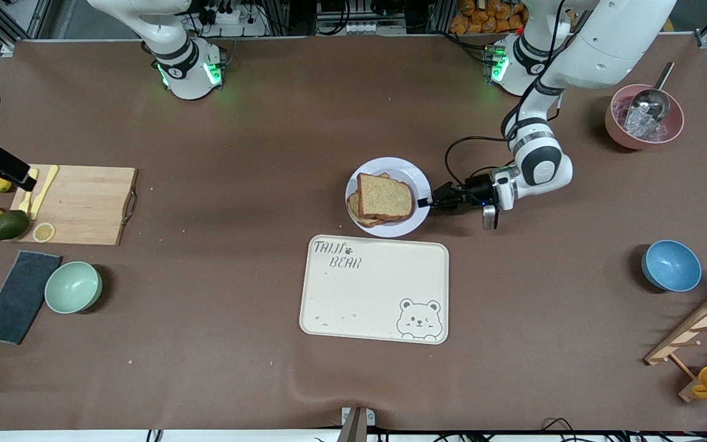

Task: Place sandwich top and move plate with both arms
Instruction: 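Slide the plate with the left gripper onto the bear tray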

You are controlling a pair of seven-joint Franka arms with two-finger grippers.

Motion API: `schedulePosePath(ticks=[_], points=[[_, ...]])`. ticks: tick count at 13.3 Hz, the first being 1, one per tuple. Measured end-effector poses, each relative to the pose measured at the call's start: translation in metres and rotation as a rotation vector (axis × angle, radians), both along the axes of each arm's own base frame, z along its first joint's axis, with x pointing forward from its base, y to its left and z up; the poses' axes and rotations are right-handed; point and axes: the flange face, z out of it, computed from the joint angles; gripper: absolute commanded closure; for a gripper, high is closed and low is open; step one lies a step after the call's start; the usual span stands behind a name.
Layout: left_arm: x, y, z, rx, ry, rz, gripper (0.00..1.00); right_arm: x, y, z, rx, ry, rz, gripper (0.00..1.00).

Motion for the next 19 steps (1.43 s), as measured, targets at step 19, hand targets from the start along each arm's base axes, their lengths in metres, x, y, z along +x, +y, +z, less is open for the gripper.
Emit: schedulePosePath(ticks=[19], points=[[0.133,-0.022,-0.047,-0.044,0.032,0.313,1.00,-0.001,-0.001,-0.001,0.002,0.008,-0.003,0.00]])
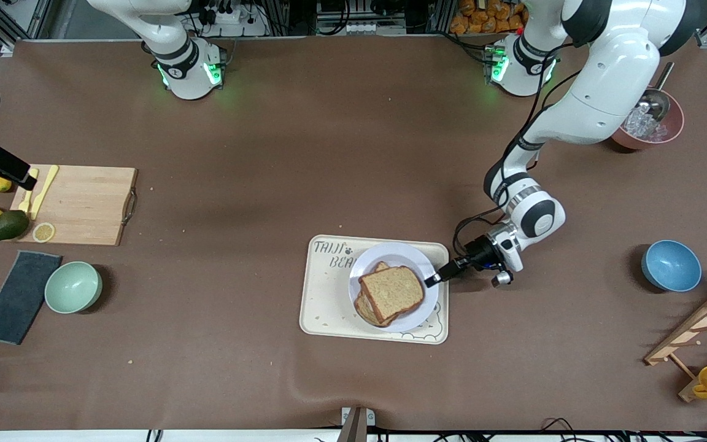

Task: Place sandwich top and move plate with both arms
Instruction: 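Slide the plate with the left gripper onto the bear tray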

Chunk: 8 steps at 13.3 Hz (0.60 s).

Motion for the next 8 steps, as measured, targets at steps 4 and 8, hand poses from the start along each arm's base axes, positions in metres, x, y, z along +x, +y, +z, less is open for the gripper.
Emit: schedulePosePath(ticks=[4,8], points=[[0.0012,-0.0049,0.0001,-0.006,-0.002,0.002,1.00,0.0000,0.0000,0.0000,0.000,0.000,0.000,0.00],[0.0019,-0.0038,0.0000,-0.004,-0.002,0.005,1.00,-0.0001,0.0000,-0.0001,0.000,0.001,0.000,0.00]])
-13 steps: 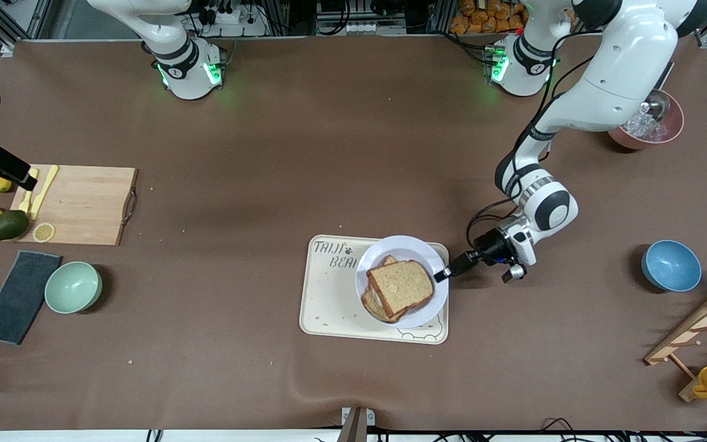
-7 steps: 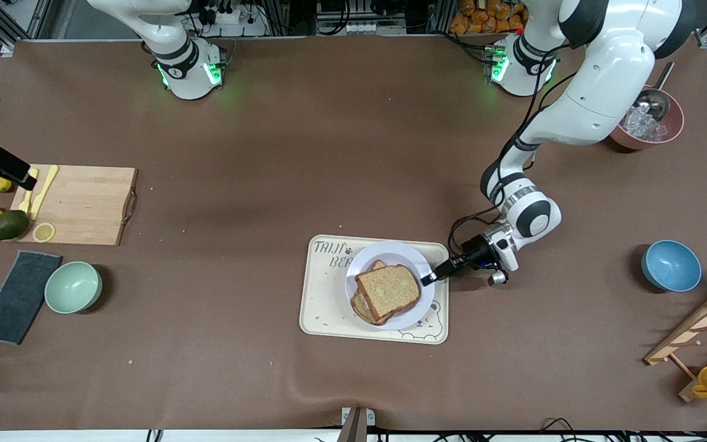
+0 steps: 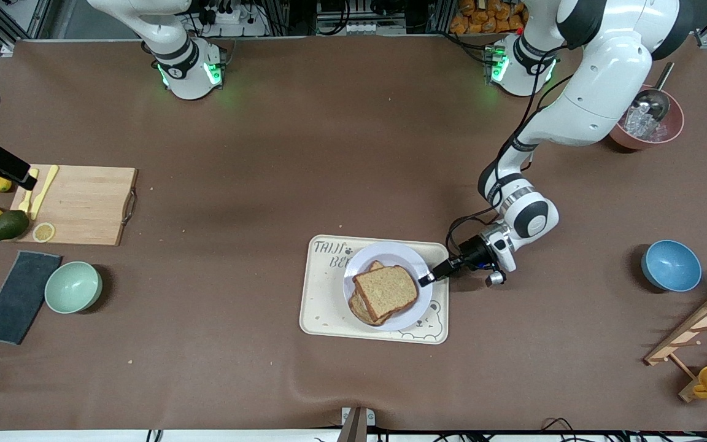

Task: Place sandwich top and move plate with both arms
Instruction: 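Slide the plate with the left gripper onto the bear tray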

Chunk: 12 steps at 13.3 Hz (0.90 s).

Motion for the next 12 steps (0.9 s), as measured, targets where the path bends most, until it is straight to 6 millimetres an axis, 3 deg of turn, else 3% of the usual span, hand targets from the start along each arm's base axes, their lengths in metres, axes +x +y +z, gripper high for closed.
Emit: schedulePosePath(ticks=[11,12], points=[[-0.0005,0.0087,-0.0095,0.032,-0.031,0.003,1.00,-0.0001,-0.0007,-0.0001,0.001,0.001,-0.001,0.00],[-0.0002,0.0095,-0.0100,0.032,-0.031,0.004,0.92,-0.0002,-0.0010,-0.0001,0.004,0.001,-0.002,0.00]])
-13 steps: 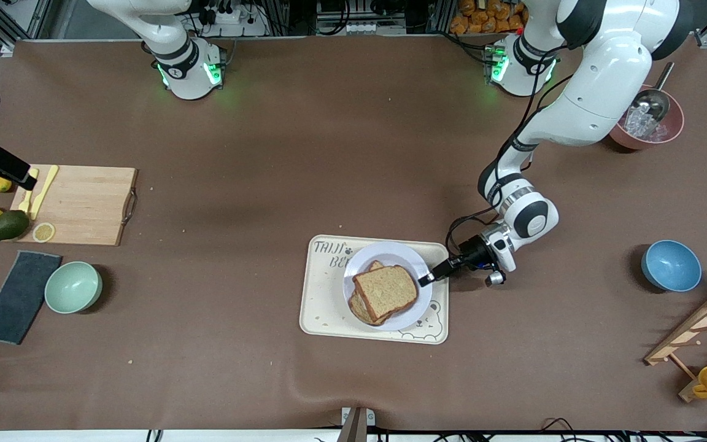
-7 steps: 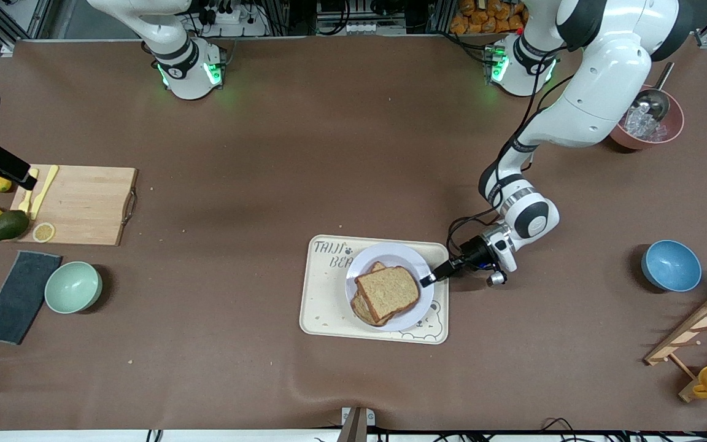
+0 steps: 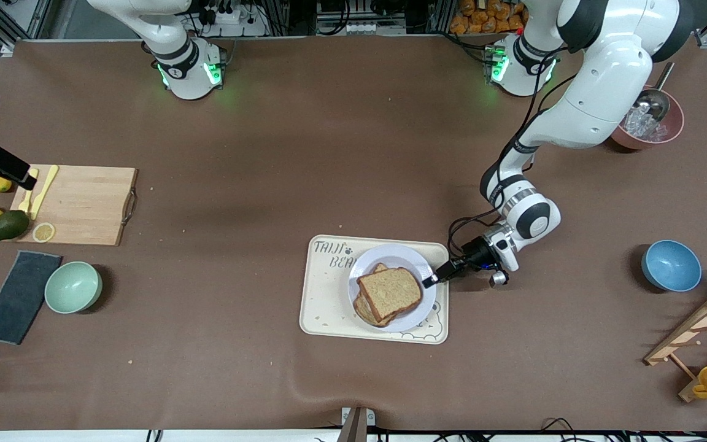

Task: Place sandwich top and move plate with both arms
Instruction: 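Slide the plate with the left gripper onto the bear tray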

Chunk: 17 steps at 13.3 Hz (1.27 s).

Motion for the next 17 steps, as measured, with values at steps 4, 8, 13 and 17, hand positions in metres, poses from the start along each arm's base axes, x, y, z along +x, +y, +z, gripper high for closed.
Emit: schedulePosePath(ticks=[4,8,13,17], points=[[0.001,0.001,0.000,-0.002,-0.003,0.001,0.14,0.000,-0.001,0.000,0.006,0.001,-0.003,0.00],[0.006,-0.004,0.005,-0.014,-0.018,-0.004,0.00,0.000,-0.001,0.000,0.008,0.001,-0.004,0.00],[0.011,-0.013,0.014,-0.031,-0.041,-0.012,0.00,0.000,-0.001,0.000,0.009,0.002,-0.004,0.00],[0.023,0.008,0.022,-0.011,-0.058,0.022,0.00,0.000,-0.003,-0.001,0.009,0.003,-0.007,0.00]])
